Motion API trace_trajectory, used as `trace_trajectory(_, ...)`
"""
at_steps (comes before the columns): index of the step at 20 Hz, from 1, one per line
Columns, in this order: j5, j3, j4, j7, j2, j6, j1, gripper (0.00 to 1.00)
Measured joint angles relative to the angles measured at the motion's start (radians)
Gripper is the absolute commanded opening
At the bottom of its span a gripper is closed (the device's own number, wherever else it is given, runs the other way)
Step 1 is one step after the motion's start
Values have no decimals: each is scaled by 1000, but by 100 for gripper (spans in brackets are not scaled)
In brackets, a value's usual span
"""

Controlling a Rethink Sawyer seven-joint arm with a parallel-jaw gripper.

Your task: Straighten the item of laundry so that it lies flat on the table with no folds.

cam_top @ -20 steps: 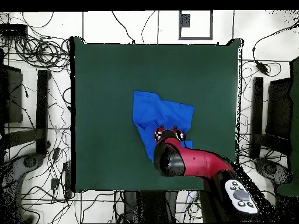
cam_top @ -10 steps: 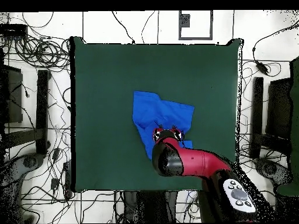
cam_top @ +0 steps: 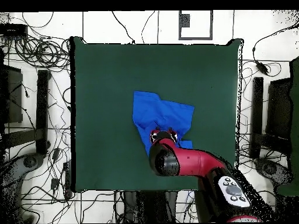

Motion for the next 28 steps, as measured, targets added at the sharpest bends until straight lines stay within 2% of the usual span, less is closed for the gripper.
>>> trace_trajectory(9,-17,0,0,0,42,0,-1,100)
trace_trajectory(21,-61,0,5,0,45,0,-40,100)
trace_trajectory(22,-63,0,5,0,45,0,-43,0)
trace_trajectory(28,-81,0,6,0,45,-5,-44,0)
